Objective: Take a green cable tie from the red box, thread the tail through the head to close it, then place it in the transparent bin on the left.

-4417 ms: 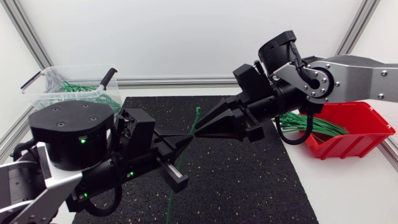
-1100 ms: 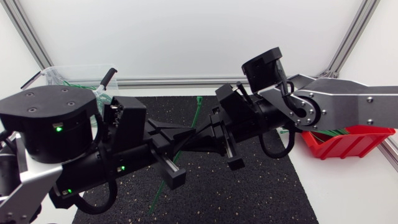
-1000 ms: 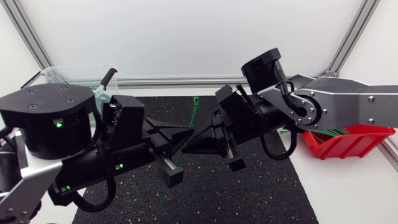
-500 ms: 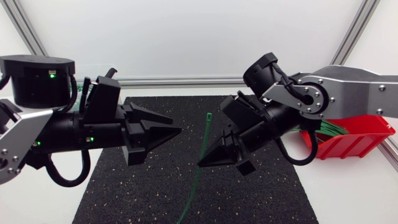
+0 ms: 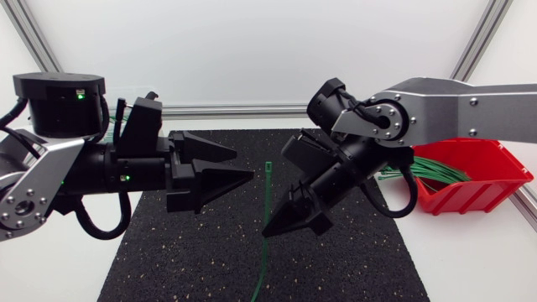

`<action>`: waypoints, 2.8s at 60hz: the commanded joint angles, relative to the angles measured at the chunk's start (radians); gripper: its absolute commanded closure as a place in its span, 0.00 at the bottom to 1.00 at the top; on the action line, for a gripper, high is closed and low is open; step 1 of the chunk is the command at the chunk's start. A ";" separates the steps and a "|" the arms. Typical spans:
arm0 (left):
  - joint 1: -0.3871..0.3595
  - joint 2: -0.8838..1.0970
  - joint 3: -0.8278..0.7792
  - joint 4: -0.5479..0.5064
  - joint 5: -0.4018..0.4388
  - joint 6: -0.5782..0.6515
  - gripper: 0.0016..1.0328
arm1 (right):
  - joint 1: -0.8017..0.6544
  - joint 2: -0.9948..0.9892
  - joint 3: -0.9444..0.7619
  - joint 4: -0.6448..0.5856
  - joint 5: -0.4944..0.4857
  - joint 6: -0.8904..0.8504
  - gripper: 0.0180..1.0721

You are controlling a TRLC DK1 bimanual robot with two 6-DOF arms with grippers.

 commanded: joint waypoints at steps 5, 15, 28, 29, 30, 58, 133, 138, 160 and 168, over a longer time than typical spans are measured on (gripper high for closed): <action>-0.046 -0.009 -0.065 0.079 0.010 -0.022 0.06 | 0.014 0.023 0.022 -0.013 -0.019 -0.039 0.95; -0.059 0.017 -0.059 0.081 0.076 -0.025 0.06 | 0.021 0.020 0.019 -0.009 -0.037 -0.058 0.95; -0.056 0.038 -0.056 0.081 0.165 -0.028 0.07 | 0.036 0.007 0.003 -0.003 -0.050 -0.067 0.95; -0.056 0.038 -0.056 0.081 0.167 -0.028 0.07 | 0.039 0.005 0.002 -0.002 -0.051 -0.067 0.95; -0.056 0.040 -0.056 0.081 0.168 -0.028 0.07 | 0.042 0.002 0.000 0.000 -0.050 -0.067 0.95; -0.028 0.044 -0.056 0.105 0.204 -0.068 0.56 | 0.059 -0.039 -0.035 0.021 -0.051 -0.068 0.95; -0.052 0.052 -0.058 0.150 0.204 -0.100 0.79 | 0.070 -0.026 -0.043 0.052 -0.044 -0.059 0.95; -0.046 0.051 -0.059 0.153 0.204 -0.100 0.85 | 0.070 -0.026 -0.044 0.053 -0.044 -0.059 0.95; -0.034 0.034 -0.065 0.164 0.204 -0.106 0.85 | 0.060 -0.029 -0.047 0.058 -0.044 -0.058 0.95; -0.036 0.034 -0.067 0.164 0.202 -0.106 0.91 | 0.063 -0.030 -0.047 0.058 -0.044 -0.056 0.95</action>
